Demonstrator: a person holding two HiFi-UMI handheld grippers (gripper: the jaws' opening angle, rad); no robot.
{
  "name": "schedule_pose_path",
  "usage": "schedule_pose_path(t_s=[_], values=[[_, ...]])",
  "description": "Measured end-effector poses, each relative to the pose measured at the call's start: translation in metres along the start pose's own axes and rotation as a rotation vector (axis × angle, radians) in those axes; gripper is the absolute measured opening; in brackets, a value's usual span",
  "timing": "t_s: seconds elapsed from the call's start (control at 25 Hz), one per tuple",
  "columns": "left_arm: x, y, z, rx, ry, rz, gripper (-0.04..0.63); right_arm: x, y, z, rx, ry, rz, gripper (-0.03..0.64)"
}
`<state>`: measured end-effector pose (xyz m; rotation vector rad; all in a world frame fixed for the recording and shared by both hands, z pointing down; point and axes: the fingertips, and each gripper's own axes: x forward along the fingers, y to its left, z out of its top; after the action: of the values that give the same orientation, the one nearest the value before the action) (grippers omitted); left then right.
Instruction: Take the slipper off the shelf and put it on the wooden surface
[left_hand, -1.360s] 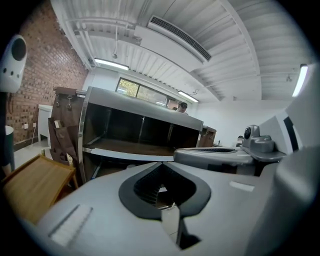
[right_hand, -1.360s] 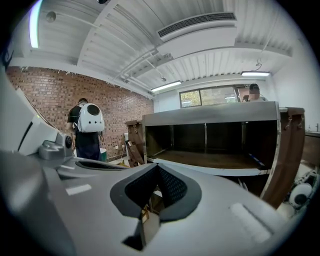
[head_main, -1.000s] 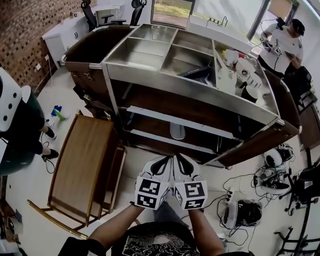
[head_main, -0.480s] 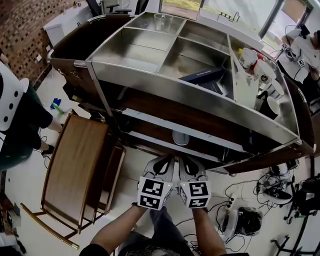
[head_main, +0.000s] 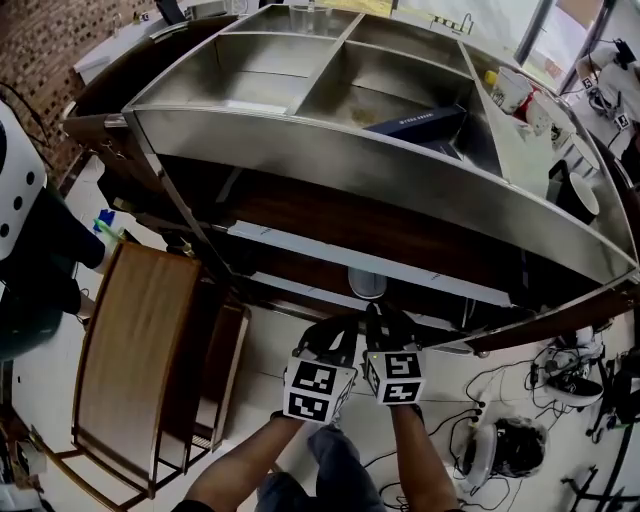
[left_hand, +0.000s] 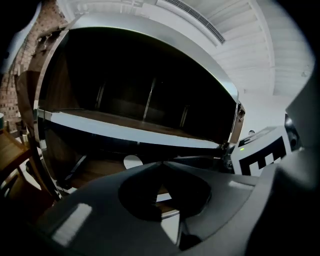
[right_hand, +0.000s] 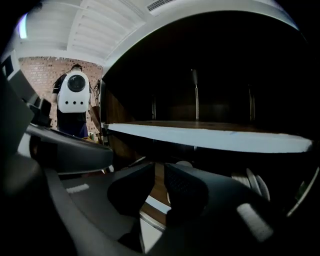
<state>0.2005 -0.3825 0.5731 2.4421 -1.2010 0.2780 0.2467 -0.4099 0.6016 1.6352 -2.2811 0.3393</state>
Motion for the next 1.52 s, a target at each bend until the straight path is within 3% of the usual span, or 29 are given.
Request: schedule_pose_path(t_s=[0.44,0.64,1.2,1.28,1.44,1.52], values=[[0.041,0.022,-0.043,0.015,-0.006,-0.004,0.006,0.084,-0.036,-0.064,0.017,0.040,-0.018,0.112],[0.049,0.038,-0.057,0.031,0.007,-0.002,0.006,0.119,-0.053,-0.077,0.008,0.023,-0.049,0.114],[0.077,0.065,-0.072,0.044,0.008,0.003,0.006,0.205,-0.094,-0.123,0.000,0.177,-0.085,0.160],[0.077,0.068,-0.074,0.047,0.011,0.007,0.006,0.214,-0.098,-0.131,0.017,0.213,-0.091,0.161],[0.074,0.082,-0.082,0.040,0.030,0.041,0.006,0.220,-0.100,-0.141,-0.062,0.232,-0.113,0.142],[0.071,0.087,-0.085,0.031,0.036,0.052,0.006,0.219,-0.102,-0.144,-0.066,0.238,-0.128,0.062]])
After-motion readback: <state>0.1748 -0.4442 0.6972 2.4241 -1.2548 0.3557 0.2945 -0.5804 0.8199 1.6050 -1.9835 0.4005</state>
